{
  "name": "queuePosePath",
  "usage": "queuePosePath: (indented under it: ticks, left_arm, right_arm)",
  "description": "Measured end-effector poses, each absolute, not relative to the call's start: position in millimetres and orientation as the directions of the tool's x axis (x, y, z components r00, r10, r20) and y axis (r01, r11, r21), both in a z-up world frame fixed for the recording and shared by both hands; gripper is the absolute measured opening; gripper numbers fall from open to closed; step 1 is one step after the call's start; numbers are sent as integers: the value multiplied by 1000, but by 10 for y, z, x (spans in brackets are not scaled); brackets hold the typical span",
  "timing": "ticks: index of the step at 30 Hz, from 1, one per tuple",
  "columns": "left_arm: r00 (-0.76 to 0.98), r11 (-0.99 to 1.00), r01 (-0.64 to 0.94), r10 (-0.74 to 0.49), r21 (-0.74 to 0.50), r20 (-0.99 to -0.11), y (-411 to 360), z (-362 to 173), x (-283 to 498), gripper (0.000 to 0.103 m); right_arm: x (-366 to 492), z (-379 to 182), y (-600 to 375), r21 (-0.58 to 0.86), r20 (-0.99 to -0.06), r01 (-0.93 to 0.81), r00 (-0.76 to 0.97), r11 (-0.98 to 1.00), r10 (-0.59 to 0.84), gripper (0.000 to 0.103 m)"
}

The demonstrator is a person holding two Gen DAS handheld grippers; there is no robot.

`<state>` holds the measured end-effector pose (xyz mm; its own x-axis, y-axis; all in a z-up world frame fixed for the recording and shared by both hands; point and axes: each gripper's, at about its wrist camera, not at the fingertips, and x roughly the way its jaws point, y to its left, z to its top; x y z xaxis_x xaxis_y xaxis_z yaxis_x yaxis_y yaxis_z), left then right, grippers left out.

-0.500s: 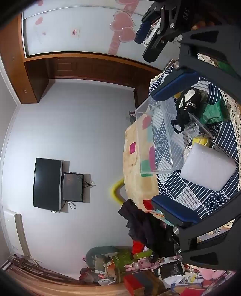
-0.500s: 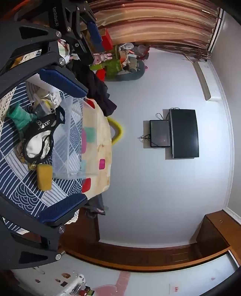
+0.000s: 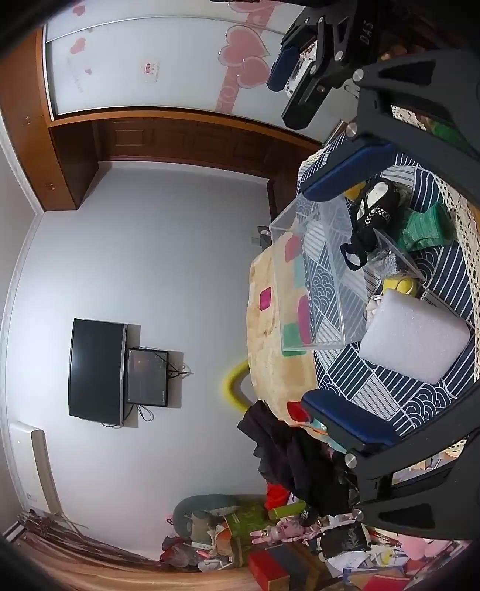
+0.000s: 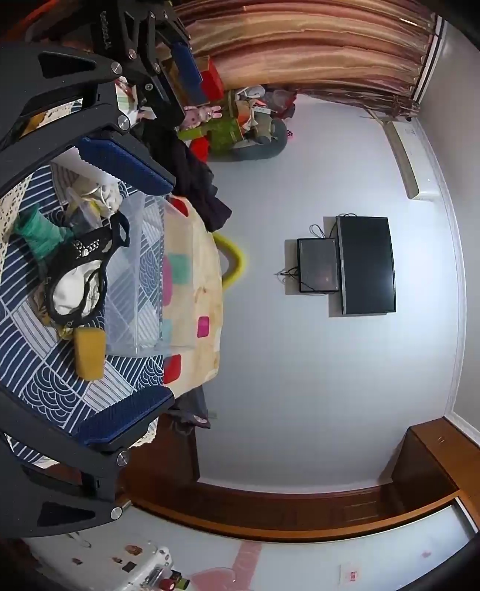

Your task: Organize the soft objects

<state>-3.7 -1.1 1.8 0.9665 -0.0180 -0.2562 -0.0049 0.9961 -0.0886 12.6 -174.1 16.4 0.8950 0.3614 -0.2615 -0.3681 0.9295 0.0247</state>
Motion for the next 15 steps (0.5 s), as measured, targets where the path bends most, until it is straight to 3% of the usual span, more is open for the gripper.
queuePosePath:
  ticks: [15]
  left_arm:
    - [968, 996, -7, -15, -89, -250, -5, 32, -58, 103]
  right_arm:
    - [68, 197, -1724, 18, -247, -364, 901, 931, 357, 103]
